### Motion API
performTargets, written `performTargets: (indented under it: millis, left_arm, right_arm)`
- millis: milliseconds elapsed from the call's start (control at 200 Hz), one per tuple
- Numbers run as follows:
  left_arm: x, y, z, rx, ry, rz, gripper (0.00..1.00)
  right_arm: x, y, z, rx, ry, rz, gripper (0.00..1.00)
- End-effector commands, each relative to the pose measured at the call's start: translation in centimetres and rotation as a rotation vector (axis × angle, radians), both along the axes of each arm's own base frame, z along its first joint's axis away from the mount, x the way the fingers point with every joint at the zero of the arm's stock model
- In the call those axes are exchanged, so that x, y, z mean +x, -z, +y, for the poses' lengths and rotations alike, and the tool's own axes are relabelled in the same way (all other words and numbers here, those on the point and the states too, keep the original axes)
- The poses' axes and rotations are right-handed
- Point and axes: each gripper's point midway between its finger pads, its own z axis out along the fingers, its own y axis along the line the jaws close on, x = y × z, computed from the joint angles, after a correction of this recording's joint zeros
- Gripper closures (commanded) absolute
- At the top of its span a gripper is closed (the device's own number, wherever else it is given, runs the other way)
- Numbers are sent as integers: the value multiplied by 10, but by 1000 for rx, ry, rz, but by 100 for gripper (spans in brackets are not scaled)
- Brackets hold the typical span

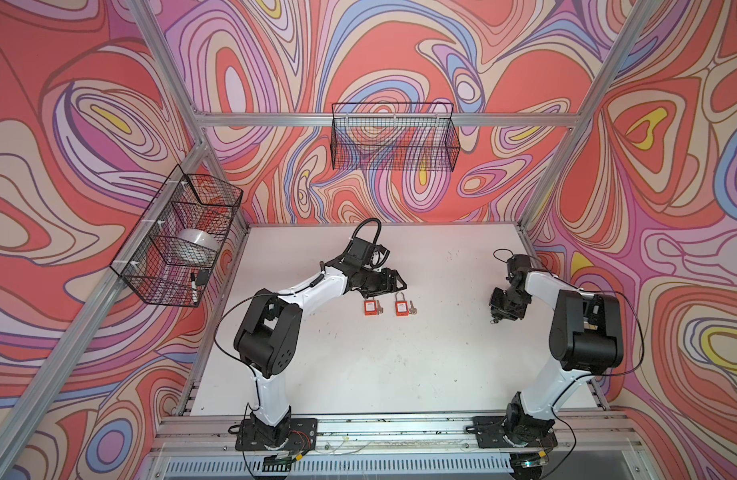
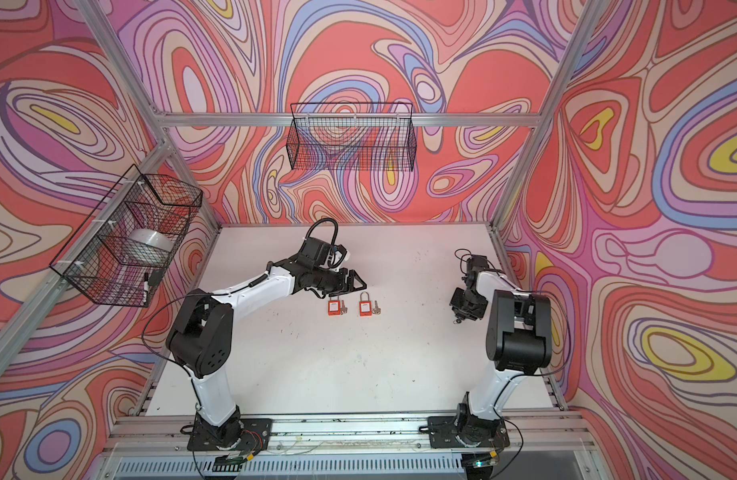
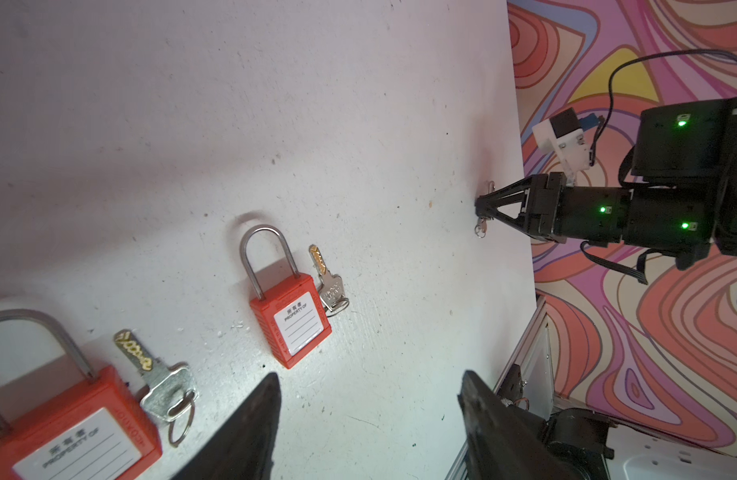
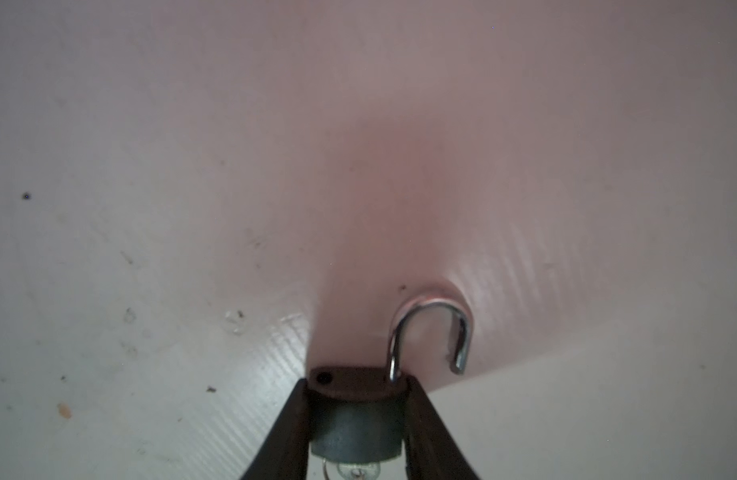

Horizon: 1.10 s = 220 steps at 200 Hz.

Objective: Lock with the key

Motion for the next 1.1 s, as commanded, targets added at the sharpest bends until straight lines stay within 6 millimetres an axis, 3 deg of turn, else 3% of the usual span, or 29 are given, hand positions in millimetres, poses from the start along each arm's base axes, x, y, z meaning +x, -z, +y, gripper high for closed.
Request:
performTargets:
  millis: [0, 155, 325, 596, 851, 1096]
  left_arm:
    - [-3, -18, -8, -79, -2, -2, 30]
    - [-3, -21, -10, -157, -21, 36, 31]
    - [3, -29, -6, -236, -60, 70, 32]
    - [6, -41, -3, -242, -73, 50, 34]
    - [6, -45, 3, -236, -91, 37, 41]
    - [1, -47, 4, -244, -84, 40, 56]
  right_arm:
    - [8, -26, 39, 62, -123, -80, 67]
    - [22, -69, 110, 190, -336, -223, 68]
    - [17, -114, 192, 286, -599, -351, 68]
    - [-3, -138, 280, 331, -857, -338, 68]
    - [-10, -144, 316, 320, -956, -338, 68]
    - [-1, -149, 327, 314, -975, -365, 68]
